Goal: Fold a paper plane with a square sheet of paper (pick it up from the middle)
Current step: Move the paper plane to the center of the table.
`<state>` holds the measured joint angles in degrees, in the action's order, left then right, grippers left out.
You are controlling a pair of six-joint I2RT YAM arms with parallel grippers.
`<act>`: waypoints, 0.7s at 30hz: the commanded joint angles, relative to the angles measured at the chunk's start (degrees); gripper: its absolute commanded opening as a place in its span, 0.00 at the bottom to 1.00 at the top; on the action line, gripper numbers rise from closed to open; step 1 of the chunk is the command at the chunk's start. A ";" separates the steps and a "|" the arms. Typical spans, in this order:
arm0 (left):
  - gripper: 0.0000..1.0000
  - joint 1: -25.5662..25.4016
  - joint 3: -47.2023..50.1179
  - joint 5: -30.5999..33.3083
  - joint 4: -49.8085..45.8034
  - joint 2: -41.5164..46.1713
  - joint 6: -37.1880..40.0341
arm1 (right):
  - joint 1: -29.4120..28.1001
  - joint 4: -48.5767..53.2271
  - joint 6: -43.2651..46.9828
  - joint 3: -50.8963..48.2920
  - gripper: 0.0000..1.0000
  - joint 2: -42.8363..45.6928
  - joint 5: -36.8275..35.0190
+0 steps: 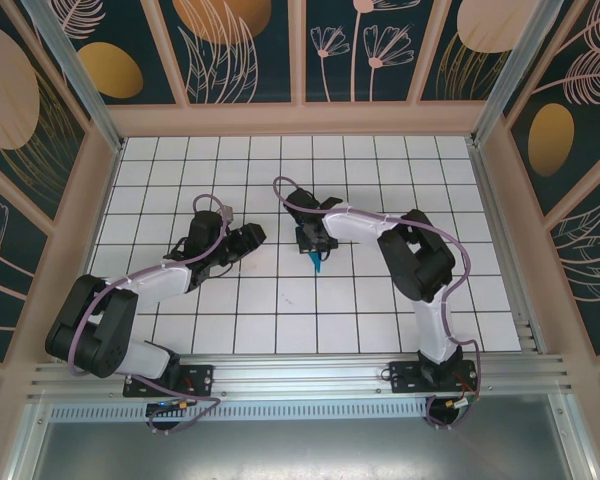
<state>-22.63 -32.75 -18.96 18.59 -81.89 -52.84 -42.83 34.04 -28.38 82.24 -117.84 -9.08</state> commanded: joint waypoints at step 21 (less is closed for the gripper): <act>0.64 -0.40 -0.91 2.08 -4.04 3.87 2.54 | 2.57 4.82 2.64 6.56 0.32 2.08 0.20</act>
<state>-22.63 -32.77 -18.31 16.32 -79.53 -52.16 -40.80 35.03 -27.09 84.36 -117.86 -6.68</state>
